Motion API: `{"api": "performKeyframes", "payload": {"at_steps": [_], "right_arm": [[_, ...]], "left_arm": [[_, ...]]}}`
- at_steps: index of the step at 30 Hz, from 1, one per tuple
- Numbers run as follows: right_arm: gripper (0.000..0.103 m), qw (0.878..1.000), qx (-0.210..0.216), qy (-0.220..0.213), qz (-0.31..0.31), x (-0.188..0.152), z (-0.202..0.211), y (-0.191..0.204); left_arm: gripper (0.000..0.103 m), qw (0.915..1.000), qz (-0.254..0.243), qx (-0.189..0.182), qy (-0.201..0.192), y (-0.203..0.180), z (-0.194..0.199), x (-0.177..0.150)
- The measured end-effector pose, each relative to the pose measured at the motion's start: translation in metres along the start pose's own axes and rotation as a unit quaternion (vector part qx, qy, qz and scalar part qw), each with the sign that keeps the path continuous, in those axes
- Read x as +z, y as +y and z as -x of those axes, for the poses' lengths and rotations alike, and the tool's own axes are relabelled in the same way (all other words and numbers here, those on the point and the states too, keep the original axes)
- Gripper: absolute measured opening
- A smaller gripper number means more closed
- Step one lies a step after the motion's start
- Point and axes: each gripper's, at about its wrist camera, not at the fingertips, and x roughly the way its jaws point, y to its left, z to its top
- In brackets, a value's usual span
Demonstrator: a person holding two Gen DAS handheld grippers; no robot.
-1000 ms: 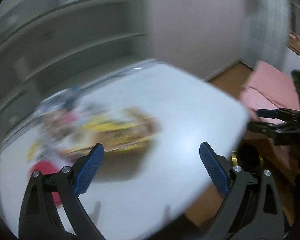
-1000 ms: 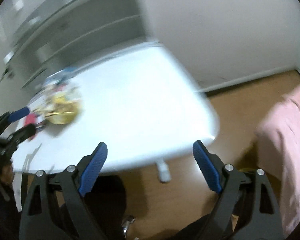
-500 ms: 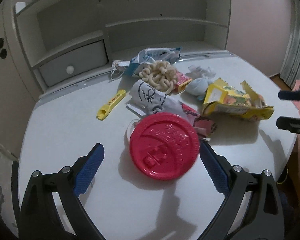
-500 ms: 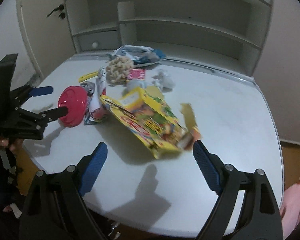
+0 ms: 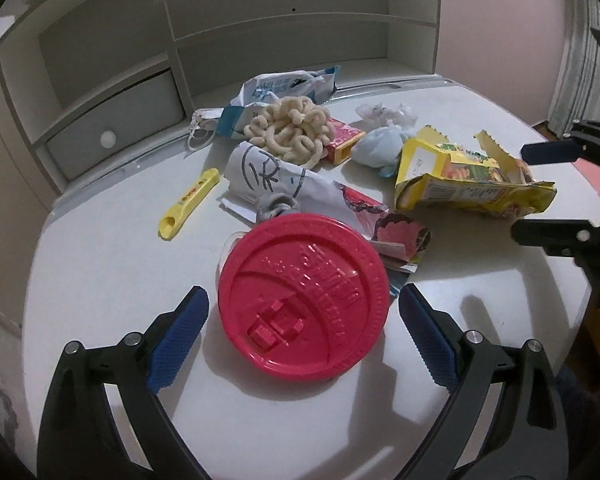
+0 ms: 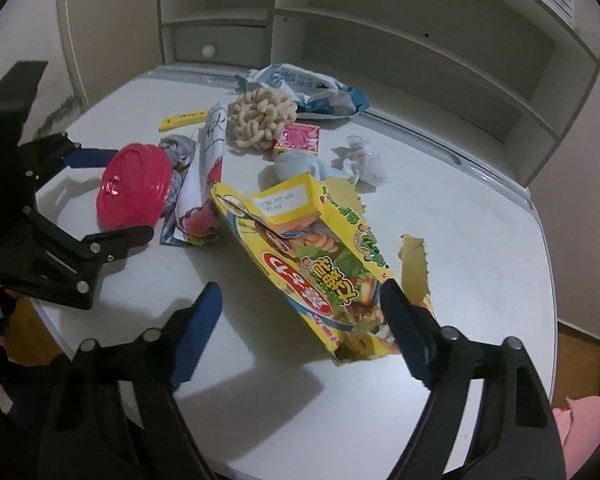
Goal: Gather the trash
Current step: 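Grasp the yellow snack box with the right tool while the left tool grasps the red lid, then carry the yellow box and red lid over the trash bin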
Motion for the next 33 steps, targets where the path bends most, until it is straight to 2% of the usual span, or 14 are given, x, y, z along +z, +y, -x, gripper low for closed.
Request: {"api": "performKeyframes", "payload": {"at_steps": [1, 4, 6, 8, 11, 17, 21, 28, 33], "right_arm": [[0.074, 1.000, 0.000, 0.002, 0.002, 0.000, -0.001, 0.001], [0.069, 1.000, -0.004, 0.007, 0.010, 0.001, -0.005, 0.004], [0.057, 1.000, -0.006, 0.012, 0.013, 0.001, -0.009, 0.004], [0.027, 1.000, -0.006, 0.019, 0.013, 0.000, -0.013, 0.004], [0.012, 1.000, 0.001, 0.016, 0.005, -0.002, -0.012, 0.000], [0.007, 0.999, -0.003, -0.025, -0.038, -0.009, 0.023, -0.020], [0.006, 0.996, -0.027, -0.037, -0.077, -0.029, 0.044, -0.046], [0.006, 0.981, -0.083, -0.038, -0.170, -0.094, 0.086, -0.112], [0.006, 0.957, -0.137, -0.032, -0.253, -0.167, 0.124, -0.169]], "left_arm": [[0.081, 1.0000, 0.003, -0.003, -0.001, 0.001, 0.000, -0.001], [0.080, 0.9998, 0.019, -0.010, 0.002, 0.005, 0.001, -0.002], [0.079, 0.9998, 0.017, -0.010, -0.001, 0.004, 0.004, -0.003], [0.079, 0.9998, 0.019, -0.003, -0.005, 0.005, 0.008, -0.004], [0.079, 0.9996, 0.025, 0.002, -0.013, 0.007, 0.020, -0.002], [0.079, 0.9991, 0.017, 0.008, -0.037, 0.000, 0.042, 0.010], [0.079, 0.9990, 0.001, -0.011, -0.044, -0.026, 0.046, 0.024], [0.079, 0.9934, -0.064, -0.078, -0.055, -0.118, 0.041, 0.051], [0.079, 0.9796, -0.124, -0.147, -0.058, -0.211, 0.035, 0.068]]}}
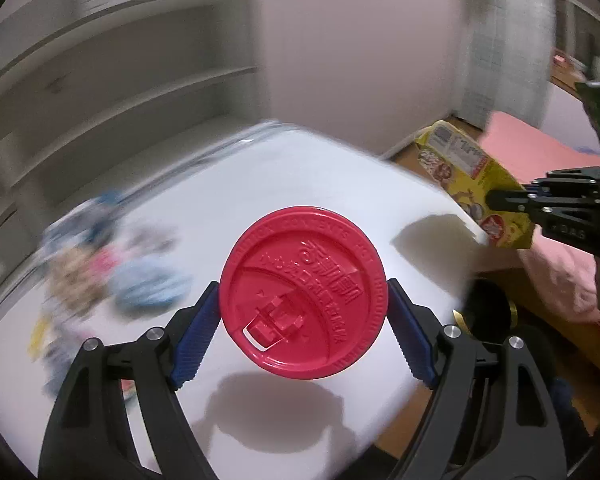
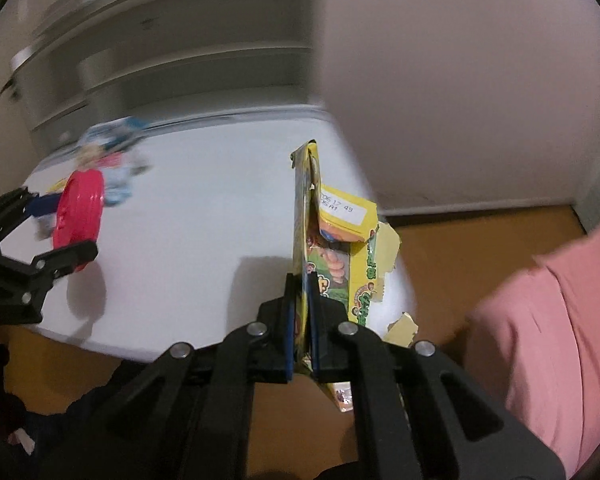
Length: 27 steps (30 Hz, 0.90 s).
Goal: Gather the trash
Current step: 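Carry the yellow box and red lid over the trash bin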
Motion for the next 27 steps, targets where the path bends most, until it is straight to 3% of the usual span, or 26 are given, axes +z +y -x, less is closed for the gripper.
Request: {"api": "performKeyframes", "payload": {"at_steps": [5, 12, 17, 27], "right_arm": [[0.006, 0.995, -0.050, 0.013, -0.083, -0.046, 0.014, -0.088], [0.006, 0.971, -0.097, 0.046, -0.211, -0.133, 0.015, -0.203], [0.006, 0.951, -0.095, 0.084, -0.283, -0.191, -0.014, -0.257], [0.006, 0.916, -0.065, 0.141, -0.371, -0.278, -0.098, -0.317]], "left_arm": [[0.079, 0.9955, -0.052, -0.079, 0.012, -0.090, -0.042, 0.027], [0.079, 0.9781, -0.124, -0.164, 0.035, -0.218, -0.095, 0.044], [0.079, 0.9639, -0.163, -0.202, 0.059, -0.297, -0.139, 0.038], [0.079, 0.9506, -0.198, -0.221, 0.091, -0.366, -0.202, 0.012]]}}
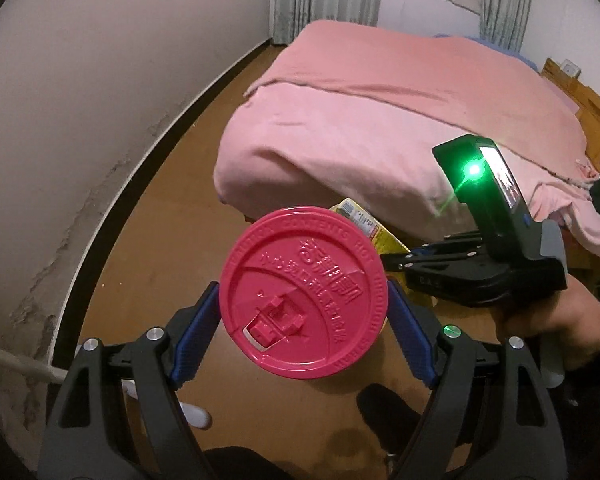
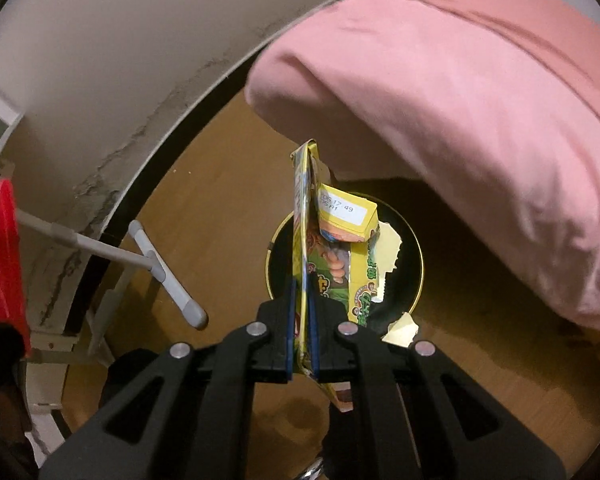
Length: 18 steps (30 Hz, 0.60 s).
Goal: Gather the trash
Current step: 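Carry the yellow box and red lid over the trash bin, then open the right tool then the left tool to drop both into the bin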
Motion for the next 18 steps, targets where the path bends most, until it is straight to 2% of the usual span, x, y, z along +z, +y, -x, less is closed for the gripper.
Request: {"api": "performKeyframes", "payload": {"at_steps": [4, 9, 10, 12, 13, 14, 18], "right_arm": [[0.006, 1.000, 0.006, 0.009, -0.015, 0.002, -0.013, -0.010], [0.007, 0.999, 0.012, -0.008, -0.032, 0.009, -0.009, -0.021], [0.010, 0.999, 0.016, -0.009, -0.039, 0.010, -0.009, -0.023], [0.029, 0.999, 0.018, -0.009, -0.047, 0.009, -0.008, -0.027], [0.062, 0.999, 0.019, -0.011, -0.049, 0.009, -0.007, -0.027], [0.074, 0.998, 0.014, -0.023, -0.052, 0.008, -0.003, -0.029], [0.073, 0.997, 0.008, -0.041, -0.059, 0.008, 0.007, -0.035]], "left_arm": [[0.079, 0.9998, 0.003, -0.001, 0.018, 0.004, -0.014, -0.004], [0.079, 0.9994, 0.013, -0.007, 0.030, 0.004, -0.032, -0.003], [0.079, 0.9994, 0.013, -0.007, 0.032, 0.004, -0.035, -0.003], [0.079, 0.9993, 0.012, -0.006, 0.036, 0.002, -0.041, -0.004], [0.079, 0.9992, 0.012, -0.005, 0.038, 0.001, -0.044, -0.003], [0.079, 0.9991, 0.013, -0.006, 0.041, -0.001, -0.046, -0.005], [0.079, 0.9986, 0.015, -0.011, 0.050, -0.003, -0.056, -0.008]]}}
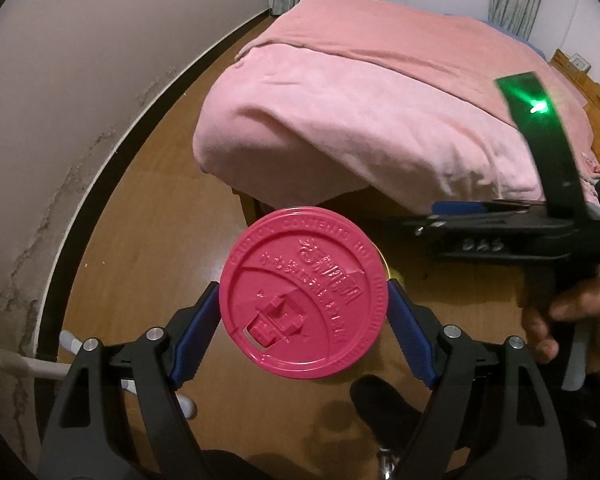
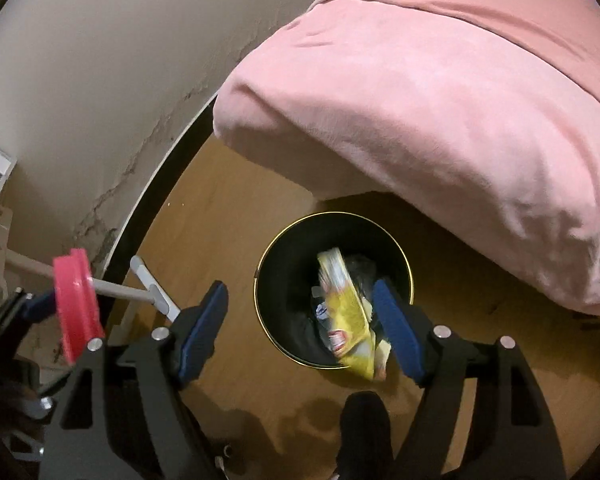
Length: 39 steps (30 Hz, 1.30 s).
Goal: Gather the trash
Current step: 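Open the right tool then the left tool to drop both into the bin, then grasp the grey sock with the left tool while the right tool approaches the rolled paper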
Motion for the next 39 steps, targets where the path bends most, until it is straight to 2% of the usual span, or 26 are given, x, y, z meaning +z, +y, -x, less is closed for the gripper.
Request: {"api": "performKeyframes", "payload": {"at_steps": [10, 15, 17, 25, 28, 31, 34, 39], "right_arm": [[0.073, 0.998, -0.015, -0.019, -0.063, 0.000, 0.015, -0.038], [0.074, 0.995, -0.026, -0.034, -0.092, 0.001, 0.027, -0.054], [0.074, 0.994, -0.023, -0.034, -0.102, 0.001, 0.027, -0.058], [0.078, 0.995, -0.024, -0.031, -0.090, -0.002, 0.028, -0.048], [0.083, 0.997, -0.037, -0.026, -0.061, -0.003, 0.024, -0.033], [0.083, 0.998, -0.051, -0.024, -0.032, -0.005, 0.022, -0.012], [0.083, 0.998, -0.050, -0.028, 0.006, -0.007, 0.033, 0.022], [0.083, 0.993, -0.017, -0.059, 0.101, -0.014, 0.082, 0.117]], "left_arm": [[0.079, 0.9995, 0.007, -0.025, 0.020, -0.015, -0.038, 0.008], [0.085, 0.9991, 0.015, -0.036, 0.017, -0.025, -0.050, 0.023], [0.090, 0.9991, 0.023, -0.032, 0.016, -0.025, -0.050, 0.024], [0.091, 0.9993, 0.026, -0.024, 0.015, -0.022, -0.033, 0.017], [0.092, 0.9994, 0.029, -0.015, 0.012, -0.017, -0.009, 0.012], [0.092, 0.9994, 0.033, 0.000, 0.002, -0.008, 0.030, 0.001], [0.092, 0.9988, 0.030, 0.032, -0.021, 0.004, 0.090, -0.017], [0.093, 0.9918, 0.061, 0.071, -0.086, 0.052, 0.197, -0.062]]}}
